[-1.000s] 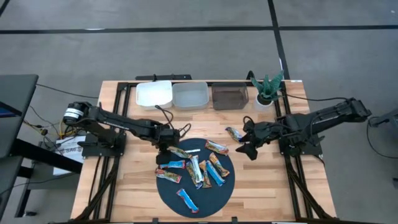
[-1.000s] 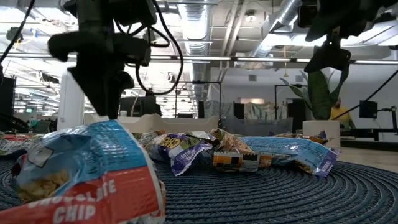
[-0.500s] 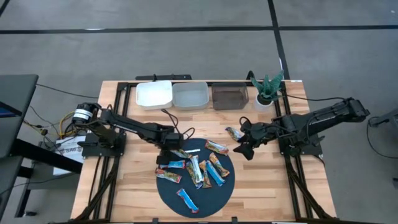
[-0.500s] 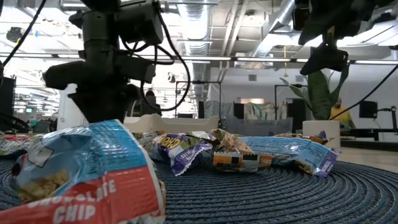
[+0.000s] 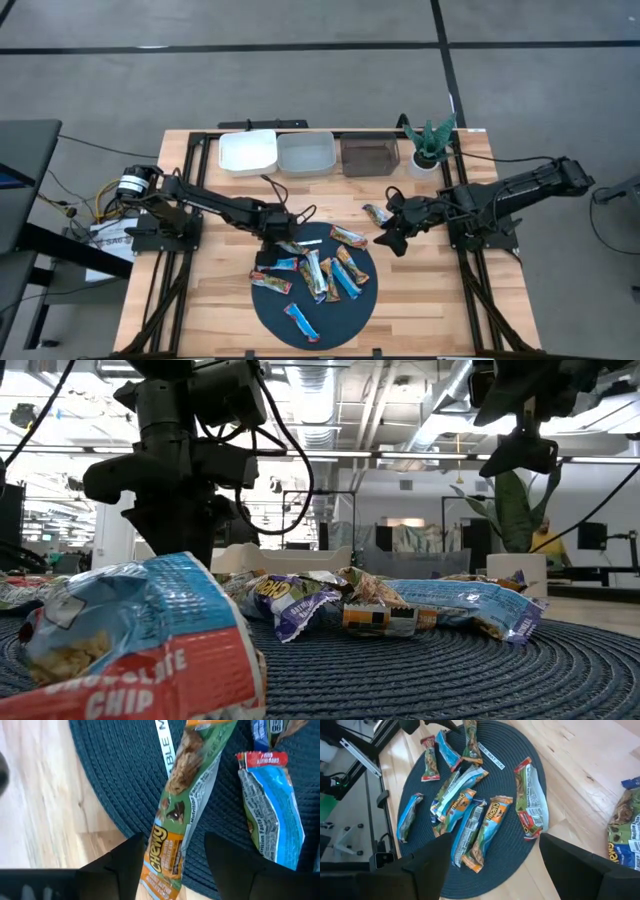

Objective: Pick and place Granola Bars by type
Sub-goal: Put the orange granola bar into the white bin

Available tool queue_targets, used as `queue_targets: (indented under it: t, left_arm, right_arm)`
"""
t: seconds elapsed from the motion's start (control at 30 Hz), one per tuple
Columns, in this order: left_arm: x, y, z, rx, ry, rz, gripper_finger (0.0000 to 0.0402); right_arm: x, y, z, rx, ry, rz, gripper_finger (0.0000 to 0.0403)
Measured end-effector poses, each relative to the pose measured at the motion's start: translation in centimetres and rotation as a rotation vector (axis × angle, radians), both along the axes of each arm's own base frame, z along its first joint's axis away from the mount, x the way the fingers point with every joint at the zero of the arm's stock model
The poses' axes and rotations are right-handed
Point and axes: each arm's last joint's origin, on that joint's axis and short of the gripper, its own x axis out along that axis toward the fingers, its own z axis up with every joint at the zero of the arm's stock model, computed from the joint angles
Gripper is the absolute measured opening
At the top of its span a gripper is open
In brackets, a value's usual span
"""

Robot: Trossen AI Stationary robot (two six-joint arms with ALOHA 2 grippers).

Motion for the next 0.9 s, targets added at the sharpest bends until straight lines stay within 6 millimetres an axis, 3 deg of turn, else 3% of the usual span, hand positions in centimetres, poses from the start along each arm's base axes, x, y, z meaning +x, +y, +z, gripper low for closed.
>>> queue_targets:
  t: [0.3, 0.6, 0.77, 0.9]
  left_arm:
    - [0.3, 0.0, 0.1, 0.035, -0.034, -0.041, 0.0134]
    - [1.1, -0.6, -2.8, 0.012, 0.077, -0.036, 0.0124]
    - [1.5, -0.6, -2.1, 0.021, 0.089, -0.026, 0.0126]
    - [2.0, -0.6, -1.6, 0.026, 0.083, -0.039, 0.0105]
  right_arm:
    - [0.2, 0.0, 0.2, 0.005, -0.028, -0.001, 0.0295]
    - [0.2, 0.0, 0.2, 0.004, -0.030, -0.002, 0.0295]
    - [0.2, 0.0, 0.2, 0.005, -0.031, -0.002, 0.0295]
    - [0.2, 0.0, 0.2, 0.005, -0.031, -0.001, 0.0295]
